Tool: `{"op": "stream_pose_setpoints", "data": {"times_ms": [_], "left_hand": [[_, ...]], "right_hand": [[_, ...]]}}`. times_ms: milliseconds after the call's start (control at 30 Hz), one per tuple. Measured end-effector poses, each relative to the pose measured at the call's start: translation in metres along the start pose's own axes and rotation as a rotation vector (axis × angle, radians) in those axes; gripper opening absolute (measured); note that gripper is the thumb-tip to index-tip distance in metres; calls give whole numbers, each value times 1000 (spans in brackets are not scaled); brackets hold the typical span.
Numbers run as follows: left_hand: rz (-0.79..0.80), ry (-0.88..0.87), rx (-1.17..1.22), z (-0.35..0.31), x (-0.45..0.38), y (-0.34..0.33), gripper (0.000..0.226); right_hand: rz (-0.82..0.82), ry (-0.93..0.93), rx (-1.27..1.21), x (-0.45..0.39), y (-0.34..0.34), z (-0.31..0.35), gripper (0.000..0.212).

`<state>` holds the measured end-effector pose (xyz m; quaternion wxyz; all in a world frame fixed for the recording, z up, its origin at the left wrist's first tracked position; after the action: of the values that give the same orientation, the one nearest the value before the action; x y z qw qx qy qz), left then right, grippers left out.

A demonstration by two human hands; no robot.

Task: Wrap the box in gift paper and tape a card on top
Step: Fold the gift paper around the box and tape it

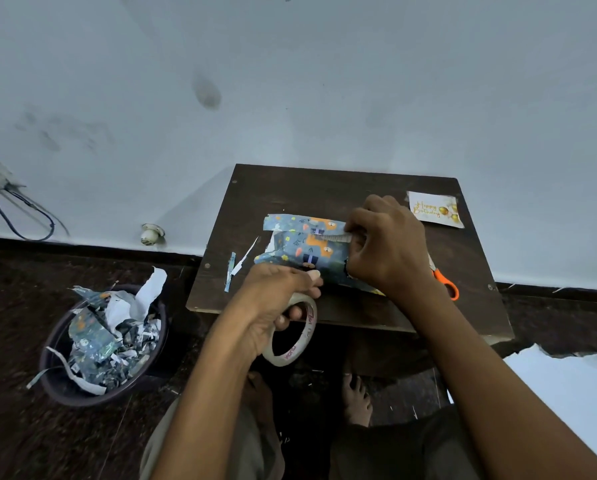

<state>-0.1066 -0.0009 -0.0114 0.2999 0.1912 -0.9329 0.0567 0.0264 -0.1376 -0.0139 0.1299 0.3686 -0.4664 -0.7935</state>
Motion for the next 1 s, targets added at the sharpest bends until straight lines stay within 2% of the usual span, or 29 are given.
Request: {"op": "stream_pose_setpoints", "data": {"times_ms": [67, 200, 333, 467, 700, 1000], "left_hand": [[72, -19, 22, -1, 3, 3, 21], [332, -90, 147, -7, 11, 8, 27], [413, -86, 123, -6, 6, 0, 32], [400, -49, 143, -6, -2, -13, 33], [331, -53, 143, -4, -10, -18, 38], [299, -63, 167, -5, -11, -21, 35]], "right_hand": [[-15, -11, -4, 1, -2, 0, 21], [-24, -19, -5, 3, -2, 0, 24], [-71, 7, -8, 4, -4, -2, 25], [-103, 38, -75, 3, 0, -8, 12], [-92, 140, -197, 4, 20, -18, 32], [108, 165, -181, 11, 23, -16, 35]]}}
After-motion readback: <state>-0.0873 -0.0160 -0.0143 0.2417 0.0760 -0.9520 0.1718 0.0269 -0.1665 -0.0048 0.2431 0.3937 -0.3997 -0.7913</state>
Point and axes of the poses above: each hand's wrist, its own x-axis away from the middle knuckle, its own y-axis out of the back of the hand, z = x × y, the point moved 1 cm from there along -x, towards the middle knuckle, and after that the axes turned 1 degree about -z, right-handed, at the moved point
